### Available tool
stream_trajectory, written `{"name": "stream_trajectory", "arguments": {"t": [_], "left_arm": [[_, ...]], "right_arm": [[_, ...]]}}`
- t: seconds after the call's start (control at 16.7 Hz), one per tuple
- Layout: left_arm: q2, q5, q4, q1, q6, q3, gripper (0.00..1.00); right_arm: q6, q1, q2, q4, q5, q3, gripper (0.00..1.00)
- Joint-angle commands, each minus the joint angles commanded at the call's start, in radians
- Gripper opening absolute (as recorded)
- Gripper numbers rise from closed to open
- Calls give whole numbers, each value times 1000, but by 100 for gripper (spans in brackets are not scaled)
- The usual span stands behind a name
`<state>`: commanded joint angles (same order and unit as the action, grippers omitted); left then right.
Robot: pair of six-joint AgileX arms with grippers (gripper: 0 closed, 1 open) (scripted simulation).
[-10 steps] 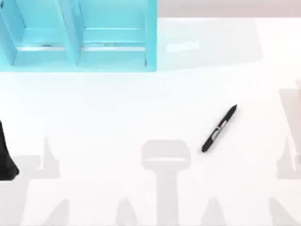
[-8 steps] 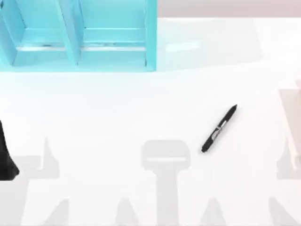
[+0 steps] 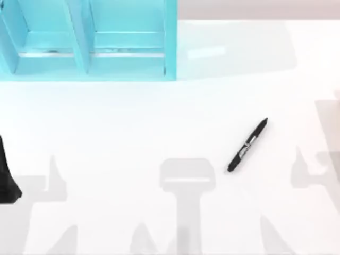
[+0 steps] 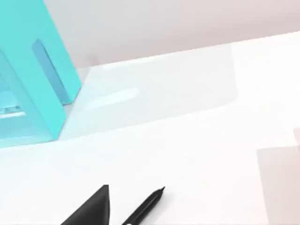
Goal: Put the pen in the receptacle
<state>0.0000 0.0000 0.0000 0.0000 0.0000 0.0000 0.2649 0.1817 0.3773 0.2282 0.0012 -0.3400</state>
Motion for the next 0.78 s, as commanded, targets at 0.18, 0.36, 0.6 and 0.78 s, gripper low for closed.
{"name": "stream_trajectory", "arguments": {"t": [0.18, 0.36, 0.6, 0.78], "left_arm": [[0, 0, 0, 0, 0, 0, 100], [0, 0, 0, 0, 0, 0, 100], [0, 0, 0, 0, 0, 0, 100], [0, 0, 0, 0, 0, 0, 100]], "right_arm": [[167, 92, 290, 144, 0, -241, 100], [334, 167, 620, 292, -5, -506, 100], [529, 225, 1061, 485, -18, -847, 100], [640, 236, 1343, 621, -29, -1059, 100]]}}
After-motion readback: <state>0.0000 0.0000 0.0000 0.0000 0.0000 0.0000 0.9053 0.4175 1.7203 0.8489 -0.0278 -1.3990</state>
